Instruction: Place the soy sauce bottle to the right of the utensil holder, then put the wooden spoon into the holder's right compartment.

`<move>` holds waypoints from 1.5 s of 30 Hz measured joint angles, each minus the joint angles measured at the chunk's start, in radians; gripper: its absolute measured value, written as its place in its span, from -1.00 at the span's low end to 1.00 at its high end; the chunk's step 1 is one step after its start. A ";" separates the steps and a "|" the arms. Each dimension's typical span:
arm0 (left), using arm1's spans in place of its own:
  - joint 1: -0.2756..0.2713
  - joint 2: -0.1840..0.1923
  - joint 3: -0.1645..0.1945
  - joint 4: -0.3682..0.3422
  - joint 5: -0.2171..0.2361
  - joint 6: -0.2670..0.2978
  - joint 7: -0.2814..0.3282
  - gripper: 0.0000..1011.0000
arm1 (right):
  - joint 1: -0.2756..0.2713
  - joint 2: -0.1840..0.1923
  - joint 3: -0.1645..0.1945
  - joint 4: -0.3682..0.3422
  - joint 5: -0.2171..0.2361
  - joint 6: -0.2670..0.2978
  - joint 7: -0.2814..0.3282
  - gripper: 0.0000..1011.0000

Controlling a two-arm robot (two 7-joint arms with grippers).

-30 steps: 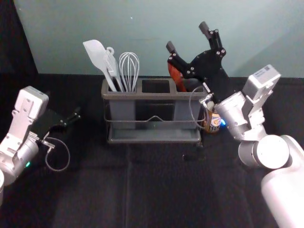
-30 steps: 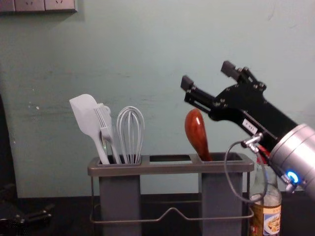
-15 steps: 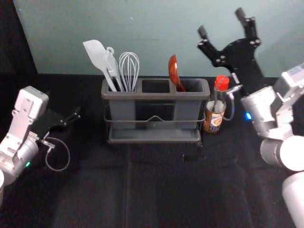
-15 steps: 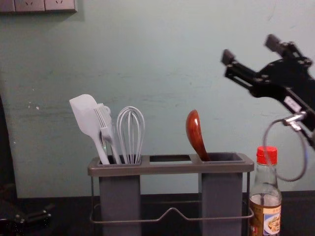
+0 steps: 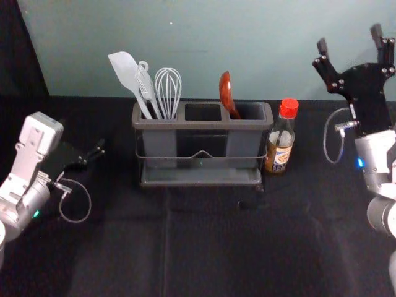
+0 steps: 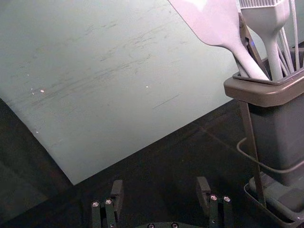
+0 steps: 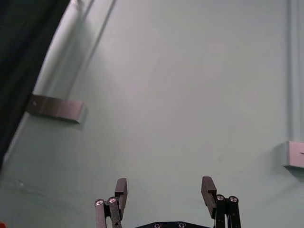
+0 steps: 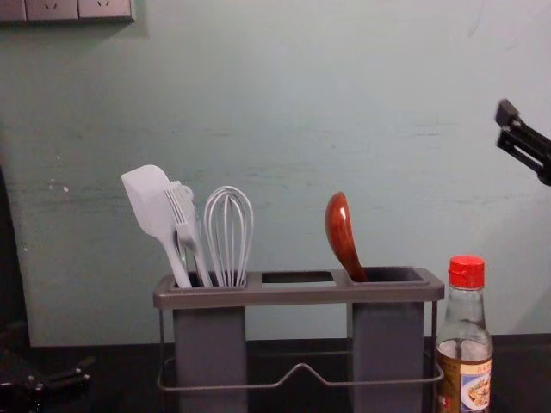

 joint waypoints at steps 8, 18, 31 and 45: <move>0.000 0.000 0.000 0.000 0.000 0.000 0.000 0.99 | -0.030 -0.001 0.036 0.018 -0.041 0.074 -0.020 0.98; 0.000 0.000 0.000 0.000 0.000 0.000 0.000 0.99 | -0.096 0.013 0.038 -0.051 -0.051 0.428 -0.025 0.98; 0.000 0.000 0.000 0.000 0.000 0.000 0.000 0.99 | -0.100 0.035 0.012 0.025 -0.031 0.498 -0.030 0.98; 0.000 0.000 0.000 0.000 0.000 0.000 0.000 0.99 | -0.095 0.042 -0.005 0.057 -0.024 0.492 -0.046 0.98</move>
